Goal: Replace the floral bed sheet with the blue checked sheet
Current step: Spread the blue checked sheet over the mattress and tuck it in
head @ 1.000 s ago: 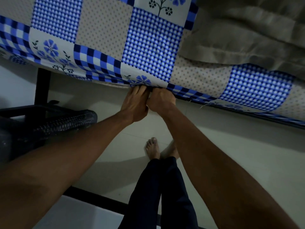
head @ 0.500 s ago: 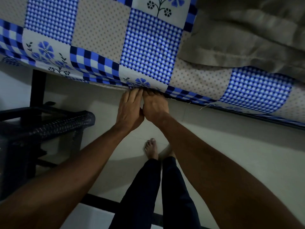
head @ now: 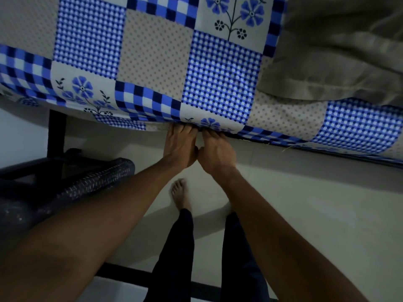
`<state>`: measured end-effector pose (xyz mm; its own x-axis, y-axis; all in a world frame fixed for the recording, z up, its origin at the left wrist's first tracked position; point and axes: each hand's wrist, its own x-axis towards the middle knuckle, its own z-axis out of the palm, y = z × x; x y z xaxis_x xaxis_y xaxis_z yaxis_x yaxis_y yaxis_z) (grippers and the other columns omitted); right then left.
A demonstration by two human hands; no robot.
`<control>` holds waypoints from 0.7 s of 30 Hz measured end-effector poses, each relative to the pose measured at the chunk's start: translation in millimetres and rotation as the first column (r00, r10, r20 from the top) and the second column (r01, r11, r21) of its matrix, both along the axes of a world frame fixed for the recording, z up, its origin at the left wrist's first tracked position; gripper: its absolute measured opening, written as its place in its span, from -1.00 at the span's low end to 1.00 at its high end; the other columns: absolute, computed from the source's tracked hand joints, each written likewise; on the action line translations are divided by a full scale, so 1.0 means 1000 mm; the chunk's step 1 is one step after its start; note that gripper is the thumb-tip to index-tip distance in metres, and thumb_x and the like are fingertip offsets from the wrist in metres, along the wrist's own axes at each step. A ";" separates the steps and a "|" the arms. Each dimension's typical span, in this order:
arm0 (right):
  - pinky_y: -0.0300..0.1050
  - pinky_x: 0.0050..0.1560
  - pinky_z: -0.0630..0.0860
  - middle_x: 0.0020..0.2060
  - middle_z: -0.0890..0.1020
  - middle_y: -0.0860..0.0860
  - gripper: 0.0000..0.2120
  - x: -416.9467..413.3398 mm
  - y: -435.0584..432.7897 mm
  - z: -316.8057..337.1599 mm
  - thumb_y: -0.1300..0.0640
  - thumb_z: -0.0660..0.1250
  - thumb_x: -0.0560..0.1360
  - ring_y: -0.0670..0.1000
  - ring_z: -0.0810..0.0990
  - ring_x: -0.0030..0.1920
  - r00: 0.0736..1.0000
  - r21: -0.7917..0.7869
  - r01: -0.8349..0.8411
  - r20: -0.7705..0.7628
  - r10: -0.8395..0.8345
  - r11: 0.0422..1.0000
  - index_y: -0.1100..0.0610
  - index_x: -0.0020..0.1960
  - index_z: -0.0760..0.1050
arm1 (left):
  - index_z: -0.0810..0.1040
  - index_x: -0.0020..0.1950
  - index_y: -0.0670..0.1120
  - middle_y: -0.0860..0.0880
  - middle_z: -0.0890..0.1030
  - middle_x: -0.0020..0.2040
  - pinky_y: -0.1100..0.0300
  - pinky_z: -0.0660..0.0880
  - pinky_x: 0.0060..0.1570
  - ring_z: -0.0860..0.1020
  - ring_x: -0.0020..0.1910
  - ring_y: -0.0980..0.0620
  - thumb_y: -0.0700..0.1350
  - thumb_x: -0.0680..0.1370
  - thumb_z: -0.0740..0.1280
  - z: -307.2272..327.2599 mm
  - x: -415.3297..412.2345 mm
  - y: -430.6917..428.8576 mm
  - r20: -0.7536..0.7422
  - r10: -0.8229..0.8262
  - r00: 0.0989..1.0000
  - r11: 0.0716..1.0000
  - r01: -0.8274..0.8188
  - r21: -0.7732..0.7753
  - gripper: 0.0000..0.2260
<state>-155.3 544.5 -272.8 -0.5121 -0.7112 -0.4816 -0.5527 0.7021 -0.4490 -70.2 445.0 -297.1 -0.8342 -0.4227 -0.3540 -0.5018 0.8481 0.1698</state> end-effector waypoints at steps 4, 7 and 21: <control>0.17 0.57 0.04 0.57 0.21 0.07 -0.28 0.030 -0.004 -0.010 0.20 0.26 0.49 0.12 0.09 0.58 0.997 -0.002 -0.072 0.007 0.072 0.997 0.13 0.60 0.11 | 0.45 0.41 -0.09 -0.07 0.47 0.40 -0.08 0.24 0.45 0.36 0.42 -0.12 -0.06 0.42 0.43 0.002 -0.002 -0.021 0.054 -0.029 0.998 0.987 0.020 0.158 -0.44; 0.21 0.55 0.06 0.53 0.27 0.07 -0.36 0.039 -0.014 -0.014 0.15 0.23 0.50 0.14 0.17 0.55 0.996 -0.022 0.017 -0.089 -0.019 1.000 0.12 0.56 0.17 | 0.40 0.46 -0.12 -0.08 0.44 0.44 -0.03 0.28 0.45 0.36 0.44 -0.09 -0.15 0.44 0.40 0.004 0.012 -0.036 -0.092 -0.045 0.995 0.958 0.069 0.279 -0.42; 0.29 0.39 0.23 0.50 0.32 -0.06 -0.41 0.040 -0.058 0.000 -0.04 0.31 0.52 0.15 0.09 0.53 0.994 0.271 0.098 -0.069 -0.083 0.958 -0.03 0.50 0.25 | 0.39 0.45 -0.17 -0.13 0.44 0.39 -0.11 0.34 0.38 0.38 0.39 -0.16 -0.13 0.43 0.32 0.005 0.042 -0.047 -0.100 -0.089 0.991 0.992 0.097 0.075 -0.43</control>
<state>-115.4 486.2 -273.0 -0.6000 -0.5056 -0.6200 -0.4998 0.8420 -0.2030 -27.8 397.8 -292.1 -0.9005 -0.3154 -0.2992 -0.3994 0.8721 0.2828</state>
